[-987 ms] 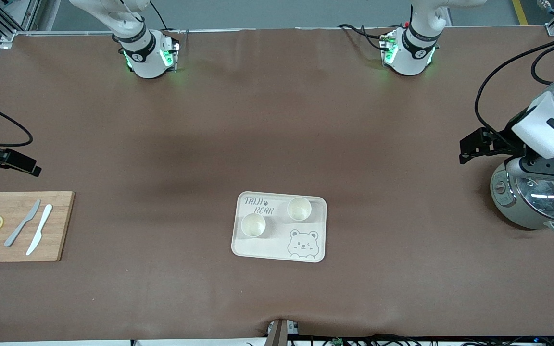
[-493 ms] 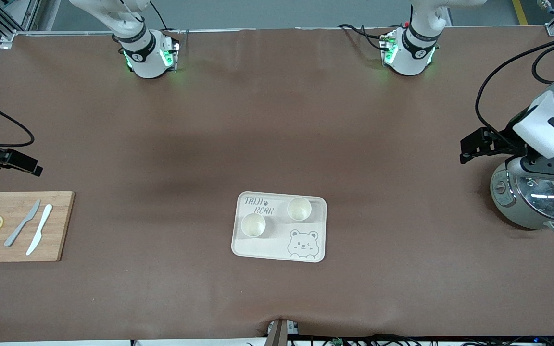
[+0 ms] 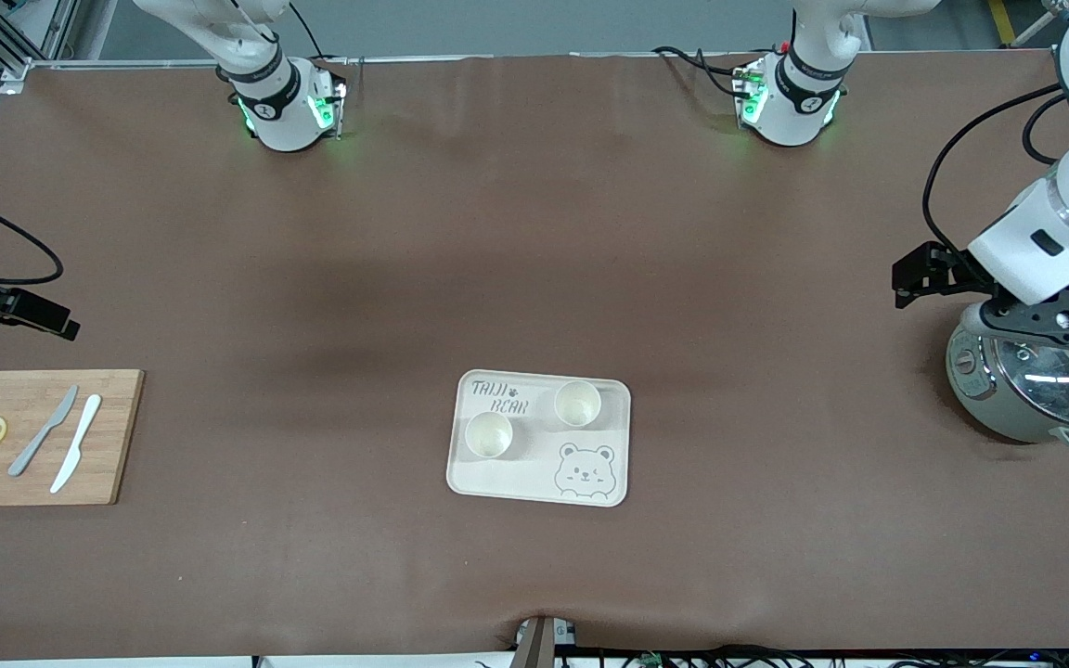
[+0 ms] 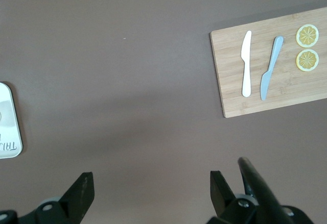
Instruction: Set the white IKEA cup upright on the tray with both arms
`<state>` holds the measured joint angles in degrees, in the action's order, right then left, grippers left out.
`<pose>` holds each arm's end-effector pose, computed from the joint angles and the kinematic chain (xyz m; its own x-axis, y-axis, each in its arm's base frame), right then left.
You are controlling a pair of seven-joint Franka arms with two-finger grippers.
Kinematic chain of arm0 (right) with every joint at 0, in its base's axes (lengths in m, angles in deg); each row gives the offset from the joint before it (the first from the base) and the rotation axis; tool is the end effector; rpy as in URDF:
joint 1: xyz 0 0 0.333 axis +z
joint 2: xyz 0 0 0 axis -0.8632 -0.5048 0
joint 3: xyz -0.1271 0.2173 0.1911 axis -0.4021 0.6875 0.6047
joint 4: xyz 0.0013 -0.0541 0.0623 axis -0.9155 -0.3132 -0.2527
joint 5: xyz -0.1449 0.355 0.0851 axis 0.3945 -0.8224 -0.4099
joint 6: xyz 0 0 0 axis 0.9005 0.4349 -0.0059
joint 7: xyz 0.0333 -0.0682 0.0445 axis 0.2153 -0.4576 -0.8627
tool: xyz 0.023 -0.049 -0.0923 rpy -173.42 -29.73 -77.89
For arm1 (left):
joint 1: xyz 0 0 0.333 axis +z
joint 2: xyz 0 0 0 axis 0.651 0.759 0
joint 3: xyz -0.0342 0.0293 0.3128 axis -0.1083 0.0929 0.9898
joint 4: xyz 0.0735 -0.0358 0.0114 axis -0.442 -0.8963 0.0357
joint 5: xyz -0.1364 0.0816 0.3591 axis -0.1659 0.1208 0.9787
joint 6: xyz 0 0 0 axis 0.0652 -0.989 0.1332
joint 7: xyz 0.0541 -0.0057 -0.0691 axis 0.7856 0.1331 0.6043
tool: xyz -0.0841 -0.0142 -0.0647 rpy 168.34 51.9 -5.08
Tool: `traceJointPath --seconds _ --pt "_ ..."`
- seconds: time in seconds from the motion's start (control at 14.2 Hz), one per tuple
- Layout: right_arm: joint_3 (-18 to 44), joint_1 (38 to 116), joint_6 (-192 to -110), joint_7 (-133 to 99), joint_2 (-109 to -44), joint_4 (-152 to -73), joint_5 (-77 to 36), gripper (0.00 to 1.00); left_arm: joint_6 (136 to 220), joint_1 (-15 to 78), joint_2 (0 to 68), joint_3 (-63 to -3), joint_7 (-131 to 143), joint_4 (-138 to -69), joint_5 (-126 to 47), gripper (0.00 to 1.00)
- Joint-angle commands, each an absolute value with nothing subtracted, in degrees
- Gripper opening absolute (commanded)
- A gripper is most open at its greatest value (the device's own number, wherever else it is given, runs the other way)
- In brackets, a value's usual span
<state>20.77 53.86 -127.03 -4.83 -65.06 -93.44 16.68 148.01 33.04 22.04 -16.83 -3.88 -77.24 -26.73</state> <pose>0.6202 -0.0415 0.5851 0.9823 -0.1869 -0.0087 -0.1869 -0.9824 -0.0035 0.6144 -0.0963 0.6121 0.9747 -0.2227 -0.0175 -0.2234 -0.9732 -0.0539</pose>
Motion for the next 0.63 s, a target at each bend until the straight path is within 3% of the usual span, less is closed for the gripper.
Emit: traceJointPath --seconds 0.0,0.56 --pt "21.2 53.0 -126.9 -5.6 -64.0 -94.5 16.4 1.0 146.3 33.4 21.6 -17.3 -5.4 -77.5 -25.3 1.0" --pt "21.2 53.0 -126.8 -5.6 -64.0 -94.8 16.4 1.0 145.8 33.3 22.2 -17.4 -4.8 -77.5 -25.5 1.0"
